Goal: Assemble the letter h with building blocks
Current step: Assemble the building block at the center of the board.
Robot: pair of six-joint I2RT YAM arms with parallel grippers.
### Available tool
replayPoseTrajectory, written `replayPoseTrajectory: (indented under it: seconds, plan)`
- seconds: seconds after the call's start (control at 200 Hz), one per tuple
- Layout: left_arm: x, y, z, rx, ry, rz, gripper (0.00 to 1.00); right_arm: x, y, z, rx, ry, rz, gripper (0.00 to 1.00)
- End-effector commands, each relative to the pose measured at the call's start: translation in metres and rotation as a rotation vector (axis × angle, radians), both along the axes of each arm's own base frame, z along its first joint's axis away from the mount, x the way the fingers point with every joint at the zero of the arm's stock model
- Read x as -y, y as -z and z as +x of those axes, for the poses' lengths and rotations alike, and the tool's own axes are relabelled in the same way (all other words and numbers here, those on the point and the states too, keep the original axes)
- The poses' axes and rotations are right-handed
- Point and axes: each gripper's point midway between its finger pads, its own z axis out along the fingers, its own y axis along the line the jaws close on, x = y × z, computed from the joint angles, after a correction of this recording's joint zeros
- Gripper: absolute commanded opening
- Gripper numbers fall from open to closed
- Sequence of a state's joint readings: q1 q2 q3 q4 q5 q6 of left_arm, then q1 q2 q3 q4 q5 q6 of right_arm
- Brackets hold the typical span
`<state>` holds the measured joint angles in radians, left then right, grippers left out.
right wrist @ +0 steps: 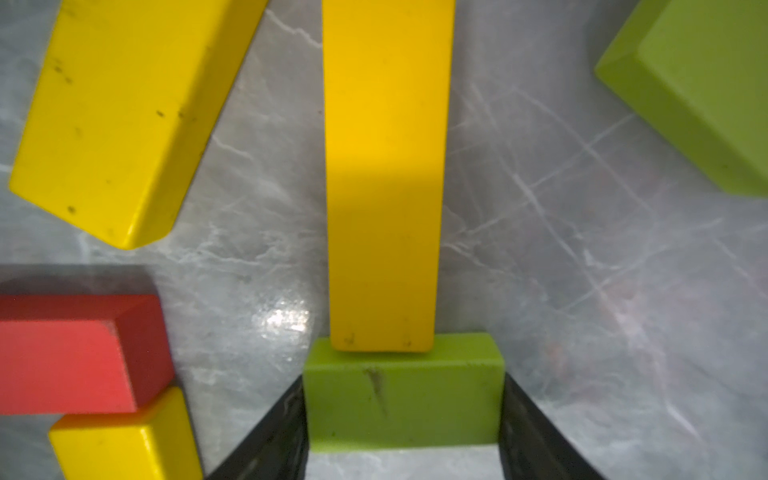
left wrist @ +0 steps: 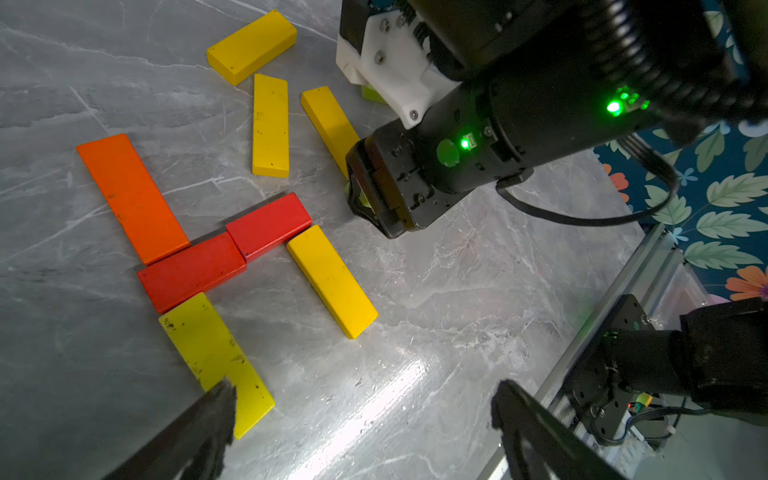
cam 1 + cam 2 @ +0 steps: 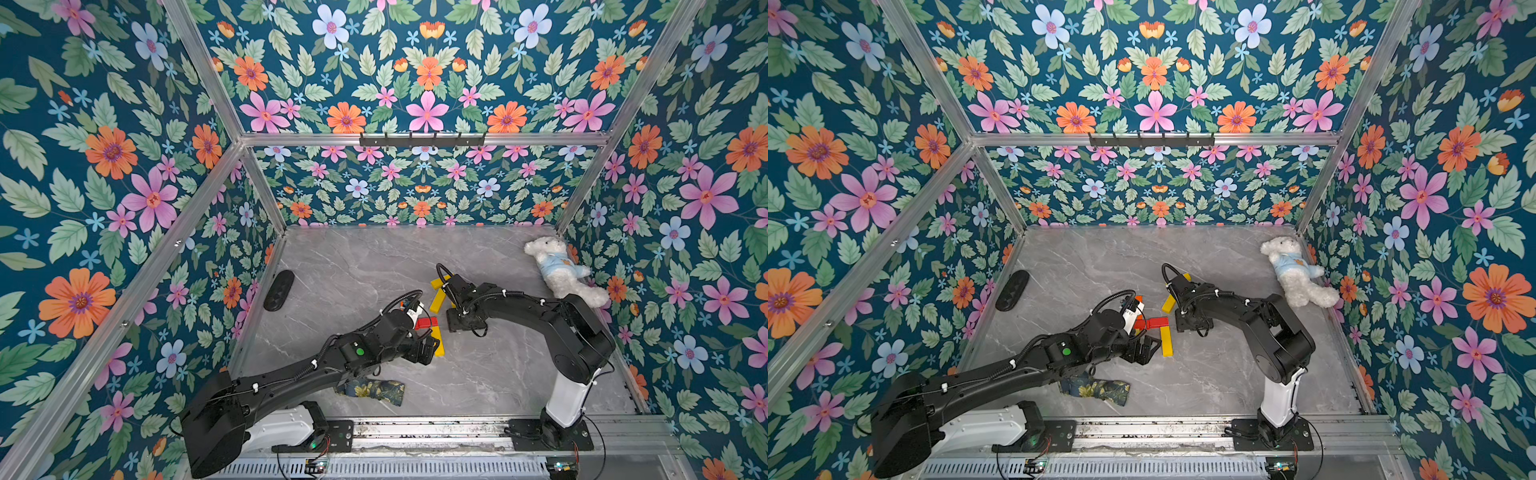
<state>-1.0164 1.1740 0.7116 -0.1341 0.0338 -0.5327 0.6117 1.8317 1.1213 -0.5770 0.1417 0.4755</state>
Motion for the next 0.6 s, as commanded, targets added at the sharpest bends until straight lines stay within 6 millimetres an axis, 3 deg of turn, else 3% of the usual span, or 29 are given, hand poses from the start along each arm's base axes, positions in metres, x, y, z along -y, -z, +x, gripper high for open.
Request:
replayPoseTrajectory:
  seconds: [0.0,0.595]
  plan:
    - [-0.0008,0.0013,-0.0004,0.002,0.003,0.007,0.99,0.0246,0.0115,-0.0147,-0.052,0.016,-0.107,0.69]
    - [0.0001,0.0038,-0.0002,-0.002,0.006,0.01,0.99,0.027,0.0091,-0.0153,-0.049,0.015,-0.096,0.7]
